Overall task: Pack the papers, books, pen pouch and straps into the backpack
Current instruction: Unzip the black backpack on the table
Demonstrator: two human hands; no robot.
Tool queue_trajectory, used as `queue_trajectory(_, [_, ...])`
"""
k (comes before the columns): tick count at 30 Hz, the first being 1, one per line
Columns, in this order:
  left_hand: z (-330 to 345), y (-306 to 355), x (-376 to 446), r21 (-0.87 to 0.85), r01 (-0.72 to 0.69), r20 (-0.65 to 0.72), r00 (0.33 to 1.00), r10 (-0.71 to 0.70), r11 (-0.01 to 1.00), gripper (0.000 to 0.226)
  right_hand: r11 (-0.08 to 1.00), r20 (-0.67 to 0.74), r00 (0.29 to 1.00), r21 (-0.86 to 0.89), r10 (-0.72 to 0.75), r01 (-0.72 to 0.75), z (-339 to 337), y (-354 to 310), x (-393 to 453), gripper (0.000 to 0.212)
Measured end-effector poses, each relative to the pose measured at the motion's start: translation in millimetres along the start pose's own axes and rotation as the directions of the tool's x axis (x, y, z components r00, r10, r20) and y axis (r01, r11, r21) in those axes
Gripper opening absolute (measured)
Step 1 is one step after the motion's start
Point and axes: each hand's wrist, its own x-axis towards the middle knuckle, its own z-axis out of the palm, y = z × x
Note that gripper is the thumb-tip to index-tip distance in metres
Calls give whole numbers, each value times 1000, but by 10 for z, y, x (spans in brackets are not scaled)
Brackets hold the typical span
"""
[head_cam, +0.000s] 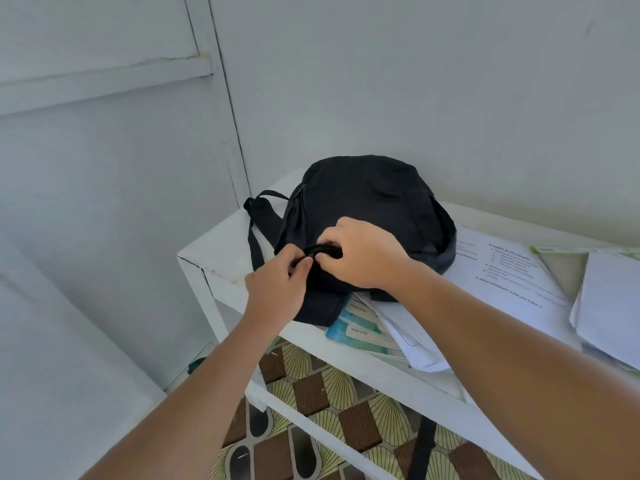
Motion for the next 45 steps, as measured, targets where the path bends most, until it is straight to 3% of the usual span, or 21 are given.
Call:
queue_trajectory(3, [-49,-82,24,-30,-3,-3,1000,3,1000,19,999,124,992,2,-32,32,55,-85,93,21])
queue_trajectory(6, [-138,-309,102,-70,97,-42,994,-100,993,19,999,121,993,36,0,-5,103,-29,129,4])
queue_trajectory(8, [-165,-441,177,-82,137,-31,990,-140,987,20,1000,126,992,18,15,-17,108,-31,151,10])
queue_trajectory(14, [-164,-491,328,-60,13,21,1000,-12,998,18,998,130,992,63,-7,-1,170,-293,411,31])
queue_trajectory(21, [-23,-760,689,160,39,28,999,-44,986,16,994,233,971,89,45,-67,312,-287,407,7])
queue_trajectory(25, [75,-797,1092,251,-7,1,1000,7,968,14,989,250,967,121,53,-86,279,-264,412,9])
queue_trajectory(30, [115,-862,1652,331,14,66,997,-38,943,18,972,285,954,182,92,-148,299,-216,394,13])
queue_trajectory(39, [133,-842,2038,310,166,54,980,-192,936,18,952,334,933,217,133,-214,430,-162,372,13])
queue_trajectory(40, [128,-828,2005,317,155,70,980,-187,935,18,952,326,936,220,132,-211,424,-164,363,12])
queue_trajectory(42, [89,-753,1908,257,105,87,987,-131,961,42,950,296,945,229,139,-211,373,-162,348,15])
queue_trajectory(43, [40,-687,1827,169,38,110,992,-57,985,47,944,278,949,245,152,-223,331,-163,342,20])
queue_trajectory(45, [-70,-524,1588,1,-189,247,952,182,982,34,918,248,948,290,202,-271,198,-141,316,33])
